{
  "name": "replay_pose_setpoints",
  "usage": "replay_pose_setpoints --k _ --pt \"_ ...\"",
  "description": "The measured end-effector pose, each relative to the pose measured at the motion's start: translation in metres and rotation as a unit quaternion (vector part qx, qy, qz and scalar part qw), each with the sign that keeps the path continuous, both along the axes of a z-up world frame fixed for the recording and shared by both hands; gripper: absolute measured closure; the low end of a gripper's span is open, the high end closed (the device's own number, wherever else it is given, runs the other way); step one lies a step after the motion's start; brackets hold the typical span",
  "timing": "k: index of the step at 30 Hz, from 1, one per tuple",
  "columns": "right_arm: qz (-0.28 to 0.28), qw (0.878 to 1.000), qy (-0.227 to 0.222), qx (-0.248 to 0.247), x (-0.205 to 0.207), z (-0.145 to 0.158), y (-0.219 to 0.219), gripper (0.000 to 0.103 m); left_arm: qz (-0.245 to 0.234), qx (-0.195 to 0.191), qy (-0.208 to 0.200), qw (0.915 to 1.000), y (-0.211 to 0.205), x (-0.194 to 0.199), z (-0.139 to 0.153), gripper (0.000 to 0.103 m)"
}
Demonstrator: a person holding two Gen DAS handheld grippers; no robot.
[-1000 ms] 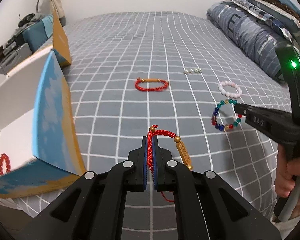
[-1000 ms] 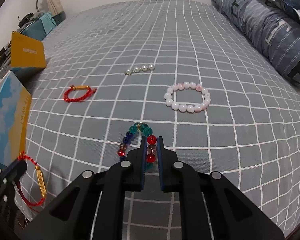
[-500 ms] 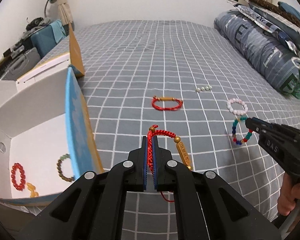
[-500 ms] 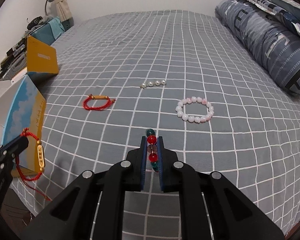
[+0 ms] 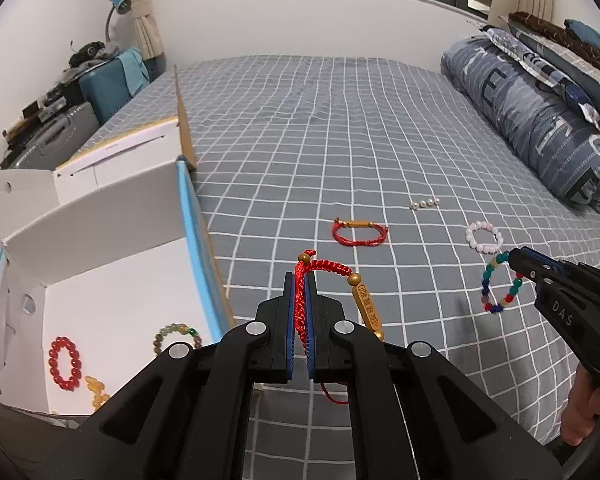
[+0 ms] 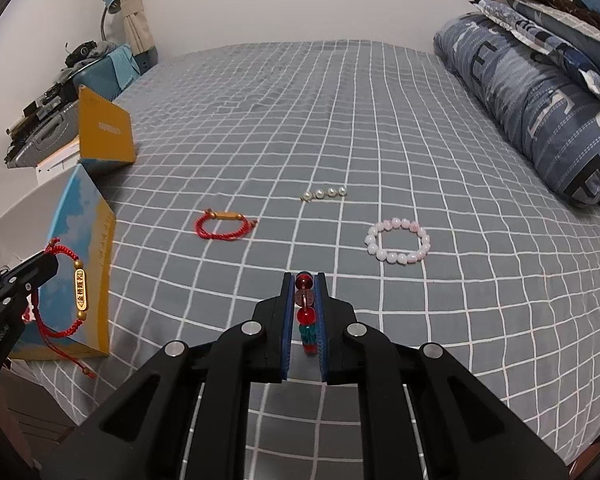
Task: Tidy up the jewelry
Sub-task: 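Carry both held bracelets over the bed into the white box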
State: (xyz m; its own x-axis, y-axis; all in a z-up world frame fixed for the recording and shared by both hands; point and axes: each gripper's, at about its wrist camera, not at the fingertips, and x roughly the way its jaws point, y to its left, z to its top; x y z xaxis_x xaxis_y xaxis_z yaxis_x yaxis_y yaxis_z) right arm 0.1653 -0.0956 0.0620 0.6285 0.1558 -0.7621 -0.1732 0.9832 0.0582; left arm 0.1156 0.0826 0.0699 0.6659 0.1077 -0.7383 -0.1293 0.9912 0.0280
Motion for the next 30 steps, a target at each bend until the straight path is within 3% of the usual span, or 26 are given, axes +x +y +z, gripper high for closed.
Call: replay_pose_setpoints --k 12,22,30 --pt "0.024 0.999 -0.021 0.017 -0.007 0.037 0.043 0.094 0.033 0.004 -0.014 0.9993 0.038 -0.012 0.026 0.1" --pt "0.084 0.995 -0.044 0.033 -0.023 0.063 0.126 0.094 0.091 0.012 -0.026 0.9954 0.103 -0.041 0.047 0.1" --pt "0.137 0.988 -0.05 0.044 -0.036 0.063 0.195 0.094 0.147 0.017 -0.019 0.9888 0.163 -0.066 0.046 0.1"
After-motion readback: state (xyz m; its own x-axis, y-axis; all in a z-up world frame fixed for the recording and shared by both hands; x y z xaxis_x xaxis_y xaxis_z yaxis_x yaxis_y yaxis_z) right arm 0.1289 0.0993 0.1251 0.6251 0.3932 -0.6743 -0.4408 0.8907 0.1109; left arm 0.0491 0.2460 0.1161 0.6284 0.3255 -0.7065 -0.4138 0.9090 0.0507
